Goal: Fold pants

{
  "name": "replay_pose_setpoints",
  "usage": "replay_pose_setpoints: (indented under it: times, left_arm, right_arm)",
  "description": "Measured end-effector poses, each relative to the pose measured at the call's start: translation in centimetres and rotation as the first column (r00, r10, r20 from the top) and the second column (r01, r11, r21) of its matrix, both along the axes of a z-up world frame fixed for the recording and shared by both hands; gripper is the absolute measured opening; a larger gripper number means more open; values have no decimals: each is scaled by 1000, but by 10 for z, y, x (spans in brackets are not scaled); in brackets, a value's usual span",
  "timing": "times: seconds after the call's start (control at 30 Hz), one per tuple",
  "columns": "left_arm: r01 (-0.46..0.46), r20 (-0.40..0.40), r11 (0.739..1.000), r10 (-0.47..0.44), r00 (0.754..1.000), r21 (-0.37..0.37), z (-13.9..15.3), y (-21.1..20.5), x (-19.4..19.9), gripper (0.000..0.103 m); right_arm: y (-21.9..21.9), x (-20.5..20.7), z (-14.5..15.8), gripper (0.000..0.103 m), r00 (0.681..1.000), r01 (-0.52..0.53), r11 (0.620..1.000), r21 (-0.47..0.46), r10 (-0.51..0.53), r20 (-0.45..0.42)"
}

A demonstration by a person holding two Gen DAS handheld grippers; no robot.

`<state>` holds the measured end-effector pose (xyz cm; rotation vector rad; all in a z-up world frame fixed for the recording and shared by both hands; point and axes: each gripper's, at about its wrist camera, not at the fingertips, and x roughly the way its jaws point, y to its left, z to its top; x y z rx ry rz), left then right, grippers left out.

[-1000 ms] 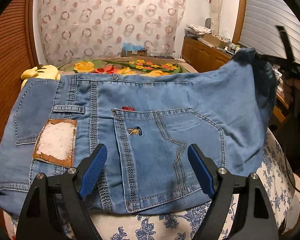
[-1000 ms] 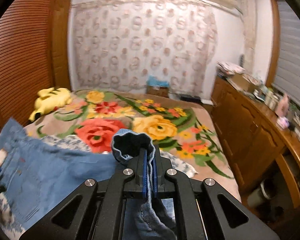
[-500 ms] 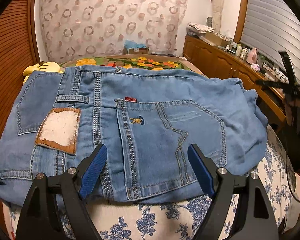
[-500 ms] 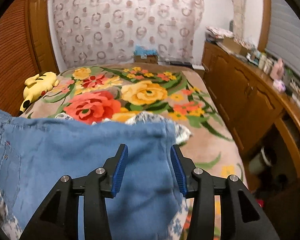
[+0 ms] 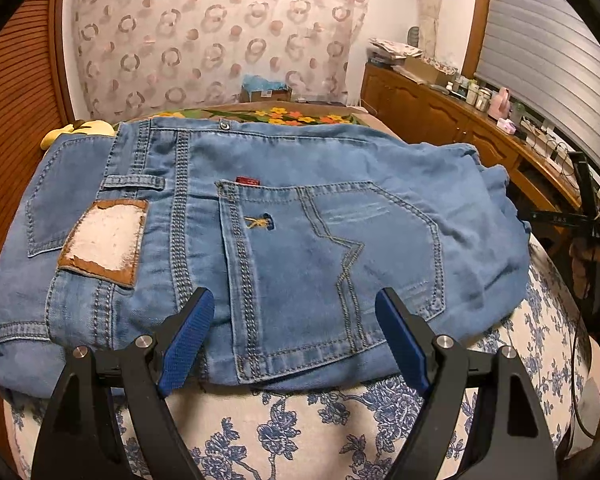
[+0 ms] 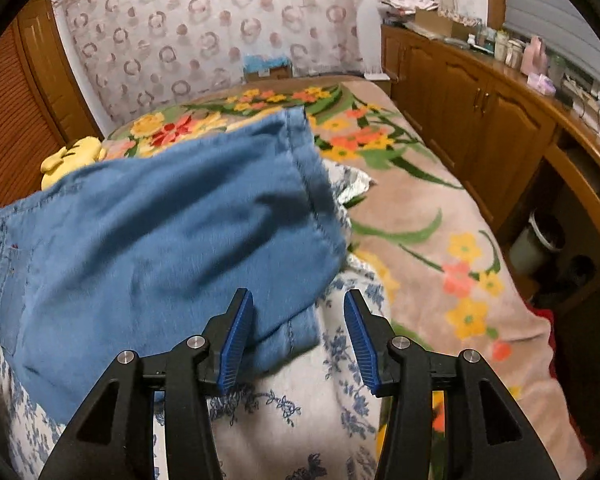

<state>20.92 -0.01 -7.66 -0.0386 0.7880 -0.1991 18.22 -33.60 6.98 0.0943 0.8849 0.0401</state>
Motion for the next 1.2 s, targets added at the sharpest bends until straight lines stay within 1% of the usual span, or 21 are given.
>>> replay_pose_setpoints:
  times: [0.13, 0.3, 0.4, 0.47, 0.53, 0.6, 0.67, 0.73, 0.87, 0.97, 1.03, 1.17, 1.2]
  left_arm:
    - [-3, -5, 1000, 3, 1000, 0, -1, -1, -2, 83]
    - [-15, -9, 1000, 15, 1000, 0, -4, 1, -4, 83]
    - [-15, -9, 1000, 15, 1000, -2, -4, 2, -5, 83]
    - [-16, -11, 1000, 16, 1000, -5, -5, 3, -5, 83]
    - [-16, -12, 1000, 16, 1000, -7, -6, 4, -6, 83]
    - [-15, -12, 1000, 15, 1000, -7, -6, 4, -5, 83]
    - [-15, -11, 1000, 15, 1000, -8, -6, 6, -8, 83]
    - [-18, -10, 1000, 18, 1000, -8, -6, 8, -9, 83]
    - [-28, -2, 1000, 28, 1000, -15, -4, 14, -12, 83]
    - [-37, -2, 999, 37, 999, -21, -3, 19, -10, 83]
    - [-39, -1, 999, 39, 999, -20, -4, 21, -10, 83]
    - [-41, 2, 999, 41, 999, -23, -3, 24, -10, 83]
    - [-41, 2, 999, 41, 999, -22, -3, 24, -10, 83]
  right_arm:
    - [-6, 11, 0, 49, 1000, 20, 998, 67, -20, -14]
    - [-7, 19, -5, 49, 1000, 17, 997, 78, -17, -9]
    - [-4, 21, -9, 41, 1000, 9, 998, 70, -10, 3]
    - [-1, 23, -10, 32, 1000, 6, 998, 62, -7, 13]
    - [-1, 22, -10, 18, 1000, 4, 997, 74, -6, 29]
    - [0, 20, -7, 11, 999, -11, 996, 87, 7, 42]
    - [4, 13, -2, 11, 997, -11, 999, 53, 7, 77]
    - [7, 5, 3, 10, 995, -15, 999, 47, 11, 98]
    - [11, -14, 13, 10, 994, -17, 999, 51, 12, 111]
    - [14, -27, 14, 10, 992, -21, 999, 38, 16, 128]
    - [17, -32, 8, 10, 992, -27, 999, 36, 22, 124]
    - [21, -31, -12, 11, 997, -14, 1000, -17, 16, 80]
    - [22, -30, -16, 15, 998, -8, 1000, -24, 10, 68]
